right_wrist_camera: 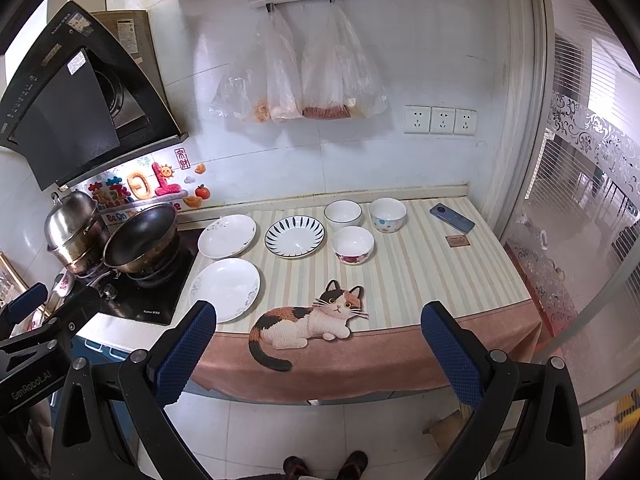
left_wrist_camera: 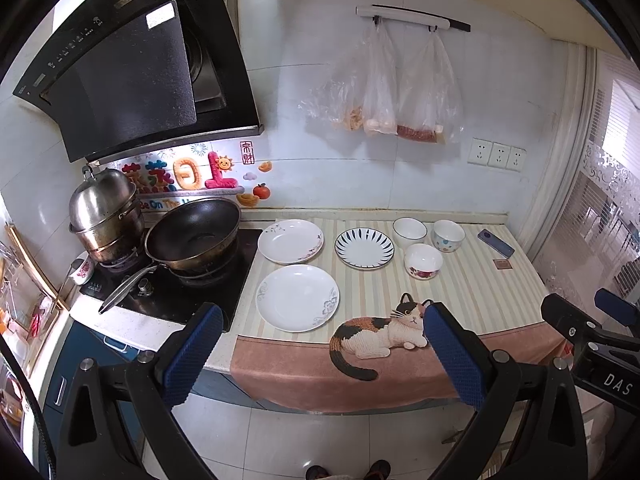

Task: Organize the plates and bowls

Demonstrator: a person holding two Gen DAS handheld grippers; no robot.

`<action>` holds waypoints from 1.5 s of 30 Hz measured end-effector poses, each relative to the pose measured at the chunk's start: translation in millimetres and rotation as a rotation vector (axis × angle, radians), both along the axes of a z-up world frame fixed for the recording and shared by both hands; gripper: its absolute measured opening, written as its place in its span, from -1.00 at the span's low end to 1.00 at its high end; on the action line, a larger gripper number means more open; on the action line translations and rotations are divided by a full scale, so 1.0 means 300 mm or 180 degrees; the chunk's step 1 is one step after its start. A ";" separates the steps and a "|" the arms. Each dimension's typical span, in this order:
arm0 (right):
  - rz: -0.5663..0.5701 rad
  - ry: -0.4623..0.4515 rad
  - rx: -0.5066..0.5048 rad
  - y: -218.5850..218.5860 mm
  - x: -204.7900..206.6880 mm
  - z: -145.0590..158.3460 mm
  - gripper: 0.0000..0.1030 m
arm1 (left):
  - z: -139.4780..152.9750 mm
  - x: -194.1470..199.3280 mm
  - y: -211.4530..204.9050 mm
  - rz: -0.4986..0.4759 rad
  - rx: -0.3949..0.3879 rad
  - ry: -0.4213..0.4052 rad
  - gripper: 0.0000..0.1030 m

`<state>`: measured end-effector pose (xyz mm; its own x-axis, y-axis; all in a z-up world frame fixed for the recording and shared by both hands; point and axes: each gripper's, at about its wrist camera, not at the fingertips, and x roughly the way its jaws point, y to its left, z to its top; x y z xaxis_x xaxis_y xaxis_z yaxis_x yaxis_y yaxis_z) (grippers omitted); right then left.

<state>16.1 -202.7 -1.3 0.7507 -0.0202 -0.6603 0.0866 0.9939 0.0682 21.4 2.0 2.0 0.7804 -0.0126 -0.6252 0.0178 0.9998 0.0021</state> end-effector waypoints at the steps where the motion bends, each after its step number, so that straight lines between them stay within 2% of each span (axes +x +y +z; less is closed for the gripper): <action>1: 0.0001 -0.0006 -0.0001 -0.003 -0.003 0.000 1.00 | -0.004 -0.003 -0.002 -0.0003 -0.0015 -0.0015 1.00; 8: -0.0020 -0.0016 -0.0002 0.009 0.020 -0.009 1.00 | -0.007 0.006 0.001 -0.0013 0.0028 -0.0014 1.00; 12: -0.0026 -0.0012 0.0007 0.009 0.025 -0.009 1.00 | -0.003 0.002 -0.004 -0.0009 -0.0023 -0.0185 1.00; 16: -0.0048 0.0022 0.0037 0.022 0.051 -0.022 1.00 | -0.002 0.034 0.010 -0.0024 0.0058 -0.0250 1.00; 20: -0.0028 0.0045 0.0114 0.058 0.123 -0.092 1.00 | -0.072 0.125 0.085 0.0043 -0.0053 -0.0158 1.00; 22: 0.0043 0.0151 0.0190 0.084 0.188 -0.164 1.00 | -0.117 0.174 0.123 0.0130 -0.0029 -0.0203 1.00; 26: 0.0133 0.0541 0.0306 0.134 0.340 -0.344 1.00 | -0.250 0.294 0.218 0.0311 -0.0007 -0.0061 1.00; 37: 0.0479 0.1387 0.0761 0.220 0.867 -0.898 1.00 | -0.686 0.710 0.427 0.0468 0.0201 0.0938 0.99; 41: 0.0677 0.1654 0.0799 0.260 1.063 -1.059 0.98 | -0.856 0.853 0.428 0.0460 0.0199 0.1322 0.75; 45: 0.0908 0.1888 0.0841 0.321 1.236 -1.204 0.90 | -1.000 0.962 0.427 0.0491 0.0162 0.1666 0.67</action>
<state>387.0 -106.5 -362.5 0.2153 0.3408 -0.9151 -0.0774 0.9401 0.3319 310.1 130.0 -297.9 0.3551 0.1179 -0.9274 -0.1174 0.9898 0.0808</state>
